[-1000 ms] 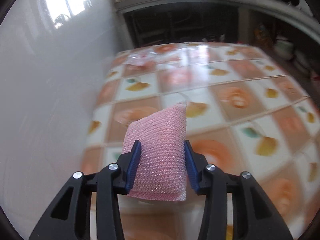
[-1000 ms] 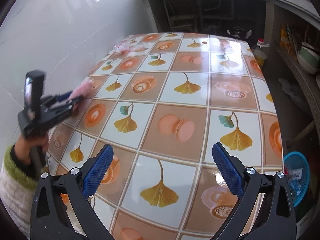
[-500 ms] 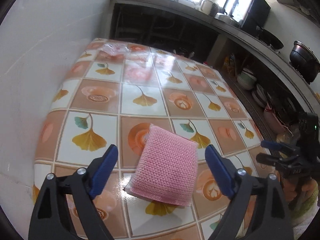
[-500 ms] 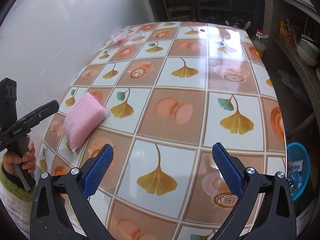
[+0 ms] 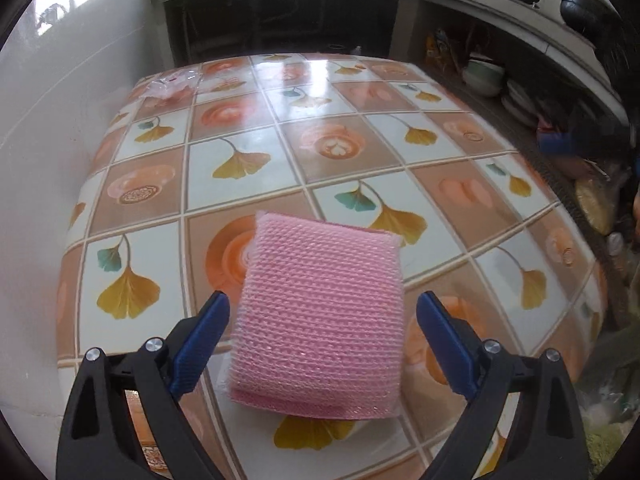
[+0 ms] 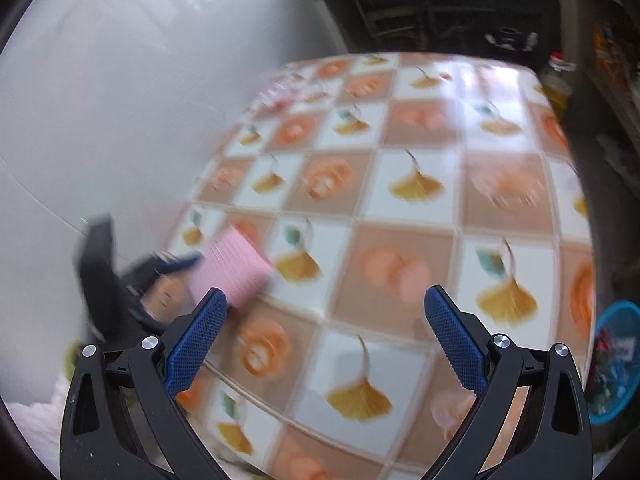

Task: Collect trash
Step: 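Grasp the clear printed plastic bag with the right tool and lift it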

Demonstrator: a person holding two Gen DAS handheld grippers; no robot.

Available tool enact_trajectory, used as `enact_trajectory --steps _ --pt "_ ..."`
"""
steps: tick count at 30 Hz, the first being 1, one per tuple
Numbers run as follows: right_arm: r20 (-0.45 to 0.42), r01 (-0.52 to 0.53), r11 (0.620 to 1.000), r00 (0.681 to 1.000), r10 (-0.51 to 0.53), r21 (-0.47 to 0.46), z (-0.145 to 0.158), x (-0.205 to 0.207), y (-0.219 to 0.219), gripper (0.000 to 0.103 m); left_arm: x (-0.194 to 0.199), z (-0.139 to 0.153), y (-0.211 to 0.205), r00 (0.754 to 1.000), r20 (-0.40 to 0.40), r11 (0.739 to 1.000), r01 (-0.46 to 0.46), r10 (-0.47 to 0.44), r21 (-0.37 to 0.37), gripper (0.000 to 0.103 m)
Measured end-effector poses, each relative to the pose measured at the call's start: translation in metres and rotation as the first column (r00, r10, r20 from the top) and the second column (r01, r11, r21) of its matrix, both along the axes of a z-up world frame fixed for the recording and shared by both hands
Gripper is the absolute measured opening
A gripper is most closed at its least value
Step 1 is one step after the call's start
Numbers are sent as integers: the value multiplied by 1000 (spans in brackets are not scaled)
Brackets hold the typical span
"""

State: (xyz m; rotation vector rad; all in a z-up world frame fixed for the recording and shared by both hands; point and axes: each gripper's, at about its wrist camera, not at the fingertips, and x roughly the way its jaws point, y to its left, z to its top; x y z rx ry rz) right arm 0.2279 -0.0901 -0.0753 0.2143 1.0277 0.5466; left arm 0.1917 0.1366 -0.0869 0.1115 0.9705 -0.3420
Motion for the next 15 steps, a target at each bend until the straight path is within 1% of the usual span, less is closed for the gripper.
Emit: enact_trajectory --steps 1,3,4,6,7,9,10,12,15 --pt "-1 -5 1000 1000 5 25 3 11 3 95 0 -2 1 1000 -6 1000 -16 16 -1 92" --pt "-7 -20 997 1000 21 75 9 43 15 95 0 -6 4 999 -12 999 -51 51 -11 87" --pt "-14 -30 996 999 31 86 10 57 22 95 -1 -7 7 998 -9 998 -65 65 -19 86" --pt "-31 -53 993 998 57 101 11 90 43 95 -2 -8 13 995 -8 994 -102 102 -45 85" --pt "-43 -81 991 995 87 109 10 115 62 95 -2 -9 17 992 -8 990 -124 124 -65 85" --pt "-56 -95 990 993 102 104 7 144 86 93 -3 -9 24 987 -4 983 -158 158 -93 84" --pt "-59 -106 990 992 112 96 5 165 104 93 -4 -9 25 985 0 981 -170 171 -98 84" --pt "-52 -126 989 990 130 76 2 192 131 92 -5 -8 29 981 6 975 -194 196 -108 84" --pt "-7 -142 990 990 142 0 -1 236 173 91 -7 -6 38 973 1 965 -230 232 -130 84"
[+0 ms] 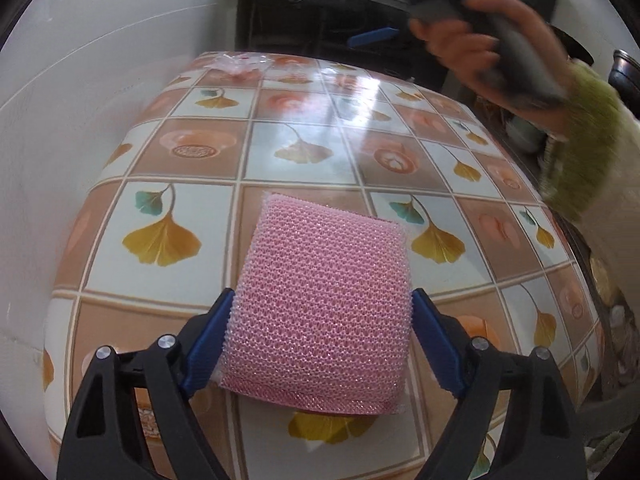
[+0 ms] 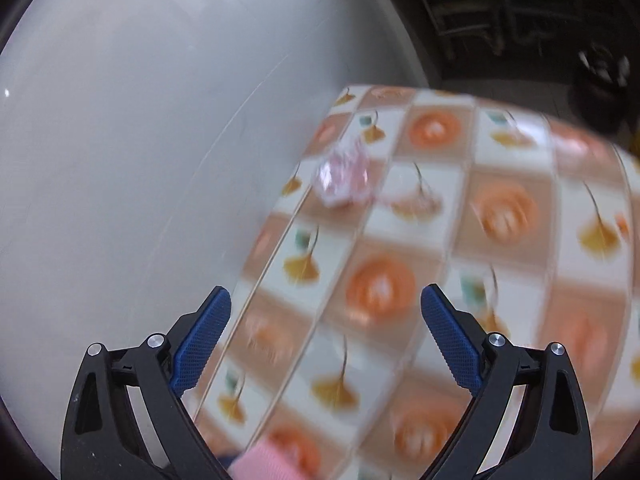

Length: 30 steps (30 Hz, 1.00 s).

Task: Collect trash
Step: 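Grasp the clear printed plastic bag with the right tool and lift it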

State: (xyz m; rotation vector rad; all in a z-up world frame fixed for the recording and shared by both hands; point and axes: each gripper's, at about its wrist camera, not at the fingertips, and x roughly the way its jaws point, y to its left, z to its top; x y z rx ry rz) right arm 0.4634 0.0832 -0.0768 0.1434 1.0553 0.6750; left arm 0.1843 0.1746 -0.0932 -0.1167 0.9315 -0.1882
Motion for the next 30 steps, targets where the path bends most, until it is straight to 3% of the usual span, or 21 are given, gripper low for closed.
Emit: enact_trajectory --steps 4,7,12,16,18,23,30 --pt "45 -25 998 999 27 -51 -9 41 35 91 -1 2 9 1000 -1 999 -31 31 -14 84" --pt "42 -5 990 999 11 -139 -29 70 56 85 -1 5 19 998 5 998 -60 60 -17 84" --pt "16 18 969 1000 -14 -248 -61 90 72 64 1 6 32 995 10 995 -95 96 -22 84" --pt "28 2 959 1000 6 -282 -68 81 71 38 -2 10 36 992 37 992 -115 117 -47 83" --pt "39 -4 955 999 16 -295 -67 76 70 17 -1 10 36 992 41 992 -118 120 -43 83" --pt "68 -13 947 997 36 -321 -54 54 58 4 -2 9 36 990 35 989 -134 136 -58 83" --pt "103 -20 935 993 60 -354 -34 -5 4 2 -10 11 26 988 52 987 -141 145 -71 83"
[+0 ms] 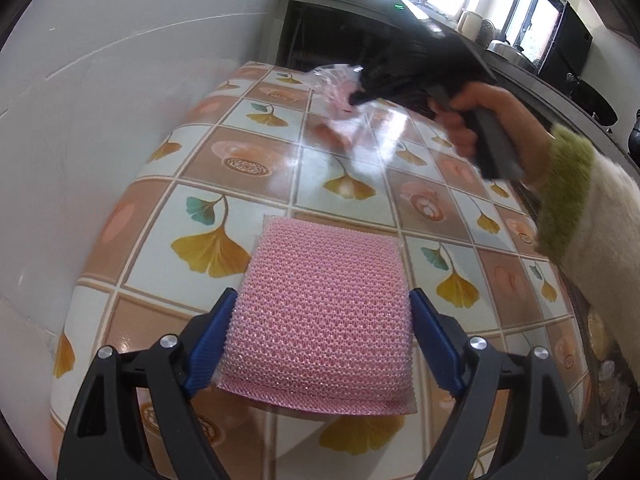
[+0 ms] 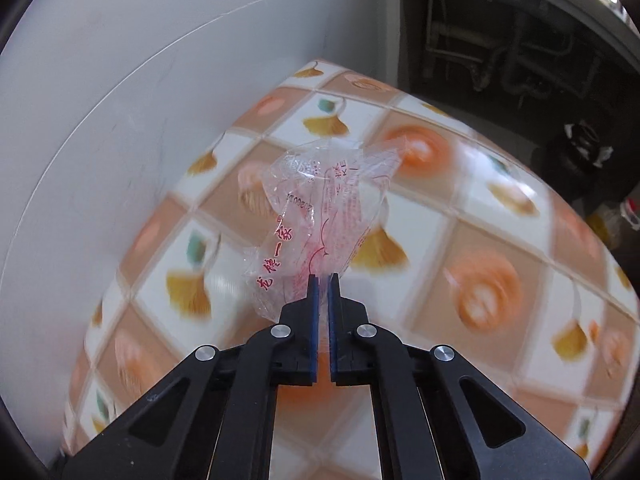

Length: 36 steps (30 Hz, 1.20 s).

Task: Collect trash
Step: 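Grasp the clear printed plastic bag with the right tool and lift it, then hold the scrubber in the left tool and the bag in the right tool above the table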

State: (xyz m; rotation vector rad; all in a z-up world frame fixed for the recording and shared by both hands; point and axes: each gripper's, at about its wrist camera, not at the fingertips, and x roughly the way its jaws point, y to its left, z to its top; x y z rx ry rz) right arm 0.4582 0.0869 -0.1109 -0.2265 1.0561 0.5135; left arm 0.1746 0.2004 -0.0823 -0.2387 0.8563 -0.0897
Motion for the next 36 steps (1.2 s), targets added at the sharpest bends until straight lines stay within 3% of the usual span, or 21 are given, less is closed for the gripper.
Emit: enact_trajectory --steps 6,10,15,18,25,29,36 --pt "-4 44 998 999 -44 43 29 -105 -102 2 -9 4 -19 1000 -3 999 31 -31 5 83" --pt "-69 102 989 993 -95 106 28 -177 -158 2 -20 7 -37 998 -18 998 67 -67 -7 83" --pt "-125 179 969 979 -159 169 15 -260 -203 3 -33 11 -59 993 -40 994 112 -112 7 83" --pt "-132 211 961 973 -189 181 5 -286 -202 3 -40 11 -71 987 -69 989 143 -142 21 84" --pt "-85 188 970 981 -177 154 -13 -312 -188 14 -56 13 -80 974 -97 978 208 -205 17 91" --pt "-93 198 959 979 -183 201 -15 -312 -193 36 -63 14 -83 967 -113 970 235 -227 68 91" --pt "-183 235 931 965 -188 281 -28 -309 -208 37 -71 3 -100 963 -134 942 258 -233 216 91"
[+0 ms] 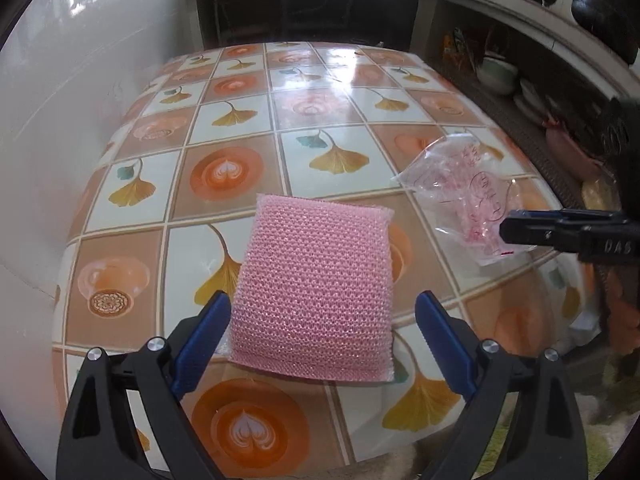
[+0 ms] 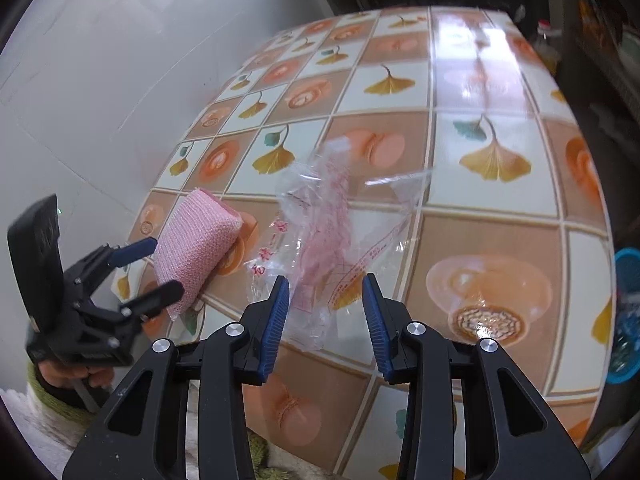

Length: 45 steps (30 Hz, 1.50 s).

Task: Collect trash
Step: 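Hold the scrubber in the left tool and the bag in the right tool above the table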

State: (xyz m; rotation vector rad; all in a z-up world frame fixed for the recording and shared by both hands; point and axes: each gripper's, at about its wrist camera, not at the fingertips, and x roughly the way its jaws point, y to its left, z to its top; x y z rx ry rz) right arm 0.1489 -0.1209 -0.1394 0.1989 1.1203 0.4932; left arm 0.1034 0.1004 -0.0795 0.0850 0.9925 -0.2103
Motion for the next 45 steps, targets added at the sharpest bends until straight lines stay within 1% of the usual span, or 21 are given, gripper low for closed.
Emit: enact_trajectory --steps 4,5,8,11,13,14,15,16,18,24,33,45 --pt "-14 5 999 1000 -5 47 -1 2 -2 38 1 -3 -1 1000 20 999 -14 14 29 91" --pt "-17 5 998 1000 -4 55 -2 2 -2 39 2 -3 -1 1000 22 999 -14 13 31 88" --pt "-37 7 997 999 -4 73 -5 4 0 39 5 -6 2 1000 10 1000 -27 27 11 82" --pt "-34 2 998 999 0 61 -7 4 5 38 5 -6 4 999 18 999 -37 37 -4 81" --pt "-37 0 999 999 2 54 -8 4 7 32 5 -6 4 999 23 999 -41 41 -8 80" --pt "-39 0 999 999 2 50 -8 4 8 26 4 -5 4 999 27 999 -40 40 -7 79" --pt "-42 -3 999 999 5 49 -9 4 9 22 4 -5 4 999 32 999 -39 39 -5 79" --pt "-40 -3 999 999 6 52 -9 3 9 21 3 -6 3 999 34 999 -38 38 -2 78" --pt "-36 -6 998 999 8 55 -7 2 10 14 2 -5 2 999 39 999 -38 38 0 77" --pt "-27 11 998 1000 -9 55 -2 2 10 8 0 -4 -1 998 51 999 -39 39 -9 76" --pt "-6 36 996 999 -36 83 8 2 2 7 -2 5 -5 996 88 999 -34 34 -1 76" --pt "19 55 993 998 -57 105 21 -5 -13 7 -2 10 -13 994 109 1000 -25 23 13 76"
